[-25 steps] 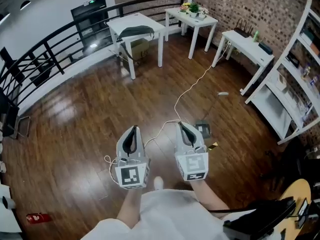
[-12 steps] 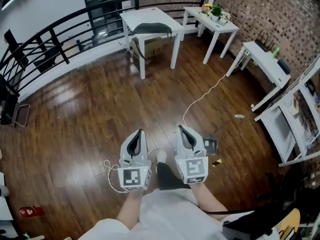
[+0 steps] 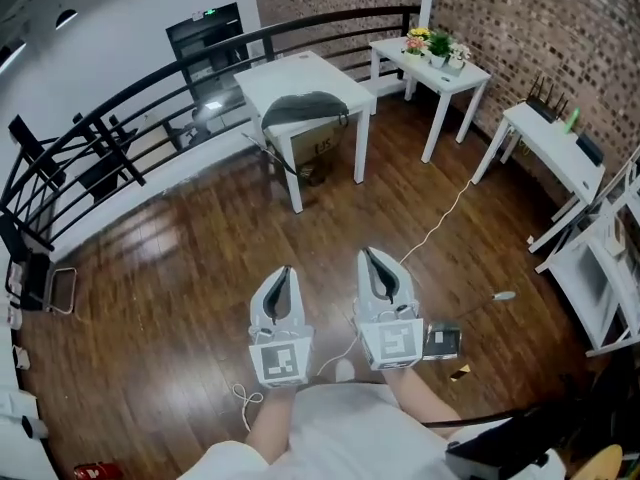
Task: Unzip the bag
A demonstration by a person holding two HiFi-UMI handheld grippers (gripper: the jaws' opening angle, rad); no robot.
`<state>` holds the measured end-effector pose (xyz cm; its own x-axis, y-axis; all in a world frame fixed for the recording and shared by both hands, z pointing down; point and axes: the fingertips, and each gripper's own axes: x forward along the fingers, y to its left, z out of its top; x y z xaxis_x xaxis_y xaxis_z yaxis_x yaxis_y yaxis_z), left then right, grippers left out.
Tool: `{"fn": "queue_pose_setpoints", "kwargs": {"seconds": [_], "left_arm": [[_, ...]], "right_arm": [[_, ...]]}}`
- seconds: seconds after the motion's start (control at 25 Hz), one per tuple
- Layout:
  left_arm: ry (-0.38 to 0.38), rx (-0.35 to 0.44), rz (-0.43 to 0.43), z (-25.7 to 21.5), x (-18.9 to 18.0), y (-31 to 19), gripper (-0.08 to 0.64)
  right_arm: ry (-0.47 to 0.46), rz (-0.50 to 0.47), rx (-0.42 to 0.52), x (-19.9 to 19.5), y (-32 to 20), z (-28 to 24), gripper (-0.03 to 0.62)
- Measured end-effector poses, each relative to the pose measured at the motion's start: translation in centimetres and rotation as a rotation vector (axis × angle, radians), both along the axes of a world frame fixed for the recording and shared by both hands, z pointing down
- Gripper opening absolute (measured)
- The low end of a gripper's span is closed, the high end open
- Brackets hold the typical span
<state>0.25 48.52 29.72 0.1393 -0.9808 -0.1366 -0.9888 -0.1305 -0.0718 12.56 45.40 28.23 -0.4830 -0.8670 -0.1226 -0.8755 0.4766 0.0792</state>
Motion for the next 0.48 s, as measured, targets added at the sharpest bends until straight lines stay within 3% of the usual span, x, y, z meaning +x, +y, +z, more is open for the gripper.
{"fn": "queue_pose_setpoints", "kwargs": {"seconds": [0.24, 0.48], "left_arm": [[0.025, -0.092, 0.009, 3.3, -1.3, -8.5, 0.017], [0.045, -0.096, 0.058, 4.8, -3.0, -19.8, 0.017]], "right_arm": [[0.045, -0.060, -0.083, -2.7, -7.0, 3.5, -0.011], [0.059, -0.013, -0.133, -4.0, -18.1, 6.1, -0.011]]}}
